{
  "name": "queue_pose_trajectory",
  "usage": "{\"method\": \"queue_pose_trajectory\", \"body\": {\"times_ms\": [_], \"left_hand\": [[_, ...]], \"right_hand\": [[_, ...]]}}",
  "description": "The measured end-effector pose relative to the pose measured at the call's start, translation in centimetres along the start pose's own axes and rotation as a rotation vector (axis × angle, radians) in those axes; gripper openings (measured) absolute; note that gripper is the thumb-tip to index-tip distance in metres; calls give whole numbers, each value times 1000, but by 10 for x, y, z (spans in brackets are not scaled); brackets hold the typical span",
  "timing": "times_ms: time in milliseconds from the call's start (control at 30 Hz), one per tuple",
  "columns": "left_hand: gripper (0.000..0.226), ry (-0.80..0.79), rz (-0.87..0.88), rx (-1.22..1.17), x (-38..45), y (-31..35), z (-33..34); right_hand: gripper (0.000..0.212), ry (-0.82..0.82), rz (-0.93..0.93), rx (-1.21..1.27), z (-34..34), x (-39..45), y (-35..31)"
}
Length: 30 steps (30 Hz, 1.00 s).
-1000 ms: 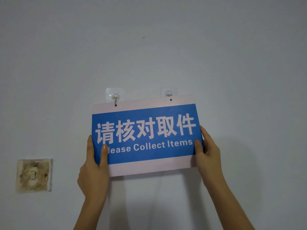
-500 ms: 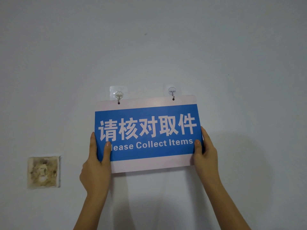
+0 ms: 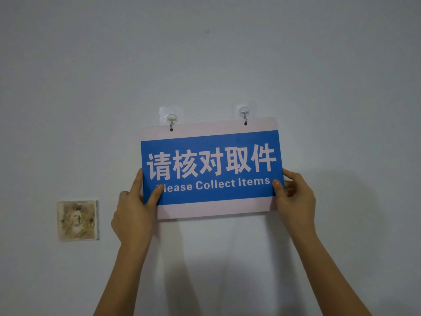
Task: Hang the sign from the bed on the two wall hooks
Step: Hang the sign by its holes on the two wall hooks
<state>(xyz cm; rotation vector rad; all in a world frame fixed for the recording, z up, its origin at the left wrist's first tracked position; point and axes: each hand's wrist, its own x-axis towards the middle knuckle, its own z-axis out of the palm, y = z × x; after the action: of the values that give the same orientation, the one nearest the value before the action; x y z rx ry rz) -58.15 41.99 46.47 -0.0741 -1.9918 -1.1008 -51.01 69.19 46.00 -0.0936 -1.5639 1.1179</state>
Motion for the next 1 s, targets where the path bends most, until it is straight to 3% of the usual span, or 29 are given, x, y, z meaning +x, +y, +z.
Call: {"method": "queue_pose_trajectory", "body": {"times_ms": [200, 300, 467, 567, 667, 800, 900, 1000], "left_hand": [[64, 53, 64, 91, -7, 4, 5], [63, 75, 55, 134, -8, 5, 8], [56, 125, 135, 421, -11, 6, 16], [52, 168, 218, 482, -16, 6, 27], [59, 204, 374, 568, -30, 19, 46], [58, 75, 611, 483, -59, 43, 79], [57, 52, 685, 448, -58, 29, 91], [64, 13, 694, 505, -45, -2, 87]], "right_hand": [[26, 96, -46, -242, 3, 1, 2], [22, 105, -54, -200, 4, -2, 10], [23, 173, -93, -301, 10, -11, 17], [32, 196, -394, -508, 18, -20, 19], [37, 85, -697, -610, 41, -35, 12], [46, -171, -737, -644, 77, -57, -2], [46, -228, -681, -718, 80, -57, 11], [52, -280, -756, -794, 67, -46, 33]]}}
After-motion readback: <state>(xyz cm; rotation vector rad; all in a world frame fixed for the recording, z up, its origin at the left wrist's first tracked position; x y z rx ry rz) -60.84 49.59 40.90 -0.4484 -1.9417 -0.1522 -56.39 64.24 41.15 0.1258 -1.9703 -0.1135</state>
